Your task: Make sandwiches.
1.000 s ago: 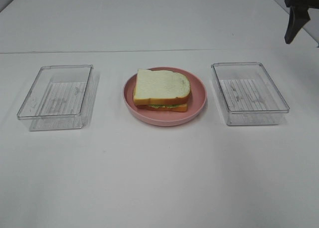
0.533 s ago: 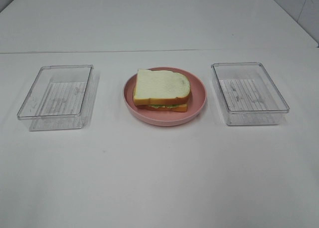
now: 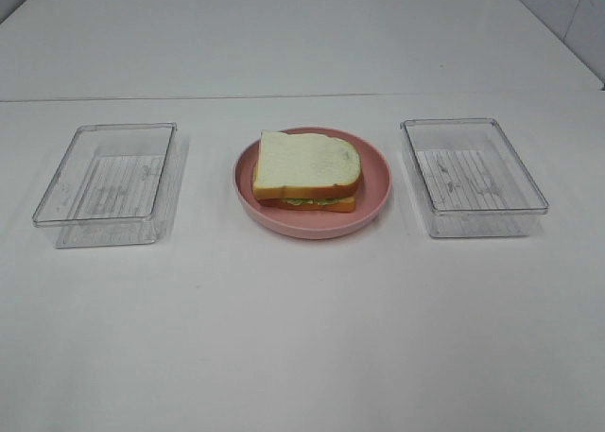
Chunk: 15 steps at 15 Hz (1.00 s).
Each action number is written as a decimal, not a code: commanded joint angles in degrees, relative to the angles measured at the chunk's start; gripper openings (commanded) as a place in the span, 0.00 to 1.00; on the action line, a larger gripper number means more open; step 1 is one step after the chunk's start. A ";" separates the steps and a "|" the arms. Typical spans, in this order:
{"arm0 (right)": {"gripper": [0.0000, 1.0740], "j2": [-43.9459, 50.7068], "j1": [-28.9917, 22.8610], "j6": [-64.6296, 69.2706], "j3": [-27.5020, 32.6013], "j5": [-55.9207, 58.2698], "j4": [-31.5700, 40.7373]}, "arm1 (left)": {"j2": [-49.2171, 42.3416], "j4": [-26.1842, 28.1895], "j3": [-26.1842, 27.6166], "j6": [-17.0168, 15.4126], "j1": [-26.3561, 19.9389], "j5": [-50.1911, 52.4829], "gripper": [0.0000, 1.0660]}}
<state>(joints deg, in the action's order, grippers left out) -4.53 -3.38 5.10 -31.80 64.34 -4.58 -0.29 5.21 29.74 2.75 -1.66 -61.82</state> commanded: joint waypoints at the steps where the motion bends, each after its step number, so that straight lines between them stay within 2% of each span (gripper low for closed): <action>1: 0.79 6.70 0.06 0.06 4.41 0.57 -0.40 | -1.15 0.97 -0.17 -0.40 -0.23 0.52 0.94; 15: 0.79 6.47 0.17 0.52 5.67 -0.97 1.20 | -0.92 1.15 -0.17 -0.40 -0.23 0.52 0.94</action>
<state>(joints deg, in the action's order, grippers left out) 0.23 -3.38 5.16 -26.30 63.71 -3.55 -0.29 5.61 29.74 2.75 -1.66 -61.82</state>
